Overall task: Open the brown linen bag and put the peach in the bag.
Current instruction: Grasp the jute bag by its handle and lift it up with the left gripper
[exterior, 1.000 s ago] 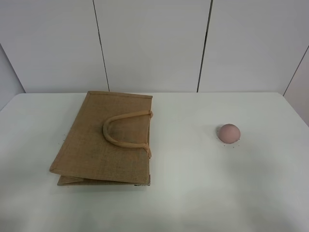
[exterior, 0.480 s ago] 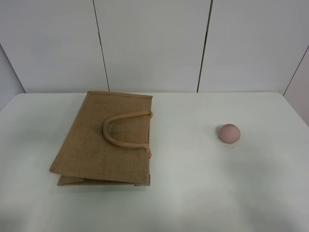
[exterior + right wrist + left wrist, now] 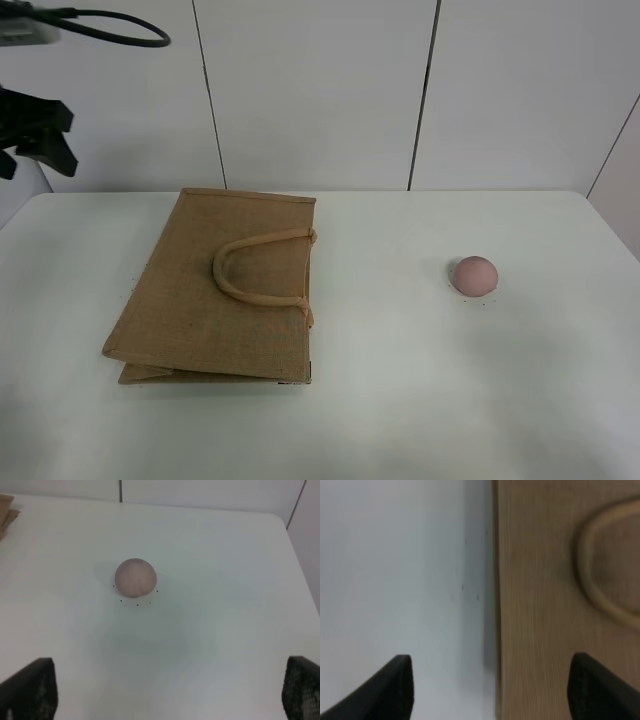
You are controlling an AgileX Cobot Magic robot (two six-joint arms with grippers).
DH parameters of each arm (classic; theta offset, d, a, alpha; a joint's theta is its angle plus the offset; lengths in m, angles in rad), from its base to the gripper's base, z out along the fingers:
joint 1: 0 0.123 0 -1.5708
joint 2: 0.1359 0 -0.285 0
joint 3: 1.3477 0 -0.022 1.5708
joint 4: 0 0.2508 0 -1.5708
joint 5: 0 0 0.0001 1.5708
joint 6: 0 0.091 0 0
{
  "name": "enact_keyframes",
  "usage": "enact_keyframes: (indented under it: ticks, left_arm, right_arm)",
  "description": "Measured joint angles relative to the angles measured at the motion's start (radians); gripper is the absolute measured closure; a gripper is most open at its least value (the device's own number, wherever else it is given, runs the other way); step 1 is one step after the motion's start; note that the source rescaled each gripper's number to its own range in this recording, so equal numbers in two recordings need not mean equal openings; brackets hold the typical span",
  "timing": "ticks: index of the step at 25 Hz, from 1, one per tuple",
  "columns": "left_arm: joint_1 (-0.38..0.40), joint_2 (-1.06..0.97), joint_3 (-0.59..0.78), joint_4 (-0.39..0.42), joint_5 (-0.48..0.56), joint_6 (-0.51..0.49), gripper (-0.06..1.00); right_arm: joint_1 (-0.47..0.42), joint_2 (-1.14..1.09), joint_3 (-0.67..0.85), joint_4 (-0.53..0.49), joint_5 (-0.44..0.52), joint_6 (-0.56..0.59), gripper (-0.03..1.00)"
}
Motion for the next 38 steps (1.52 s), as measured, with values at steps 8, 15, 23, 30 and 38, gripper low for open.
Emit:
enact_keyframes:
  ticks: [8, 15, 23, 30, 38]
  left_arm:
    - [-0.134, 0.377, -0.173, 0.008, 0.029, -0.092, 0.04]
    - [-0.286, 0.541, -0.176, 0.001, -0.063, -0.145, 0.04]
    - [-0.293, 0.646, -0.178, -0.005, -0.167, -0.189, 0.04]
    - [-0.293, 0.709, -0.178, -0.019, -0.237, -0.190, 0.04]
    - [-0.293, 0.721, -0.179, -0.005, -0.237, -0.192, 0.61]
  right_arm:
    - [0.000, 0.000, 0.000, 0.000, 0.000, 0.000, -0.03]
    - [0.000, 0.000, 0.000, 0.000, 0.000, 0.000, -0.03]
    - [0.000, 0.000, 0.000, 0.000, 0.000, 0.000, -0.03]
    - [0.000, 0.000, 0.000, 0.000, 0.000, 0.000, -0.03]
    - [0.000, 0.000, 0.000, 0.000, 0.000, 0.000, -0.03]
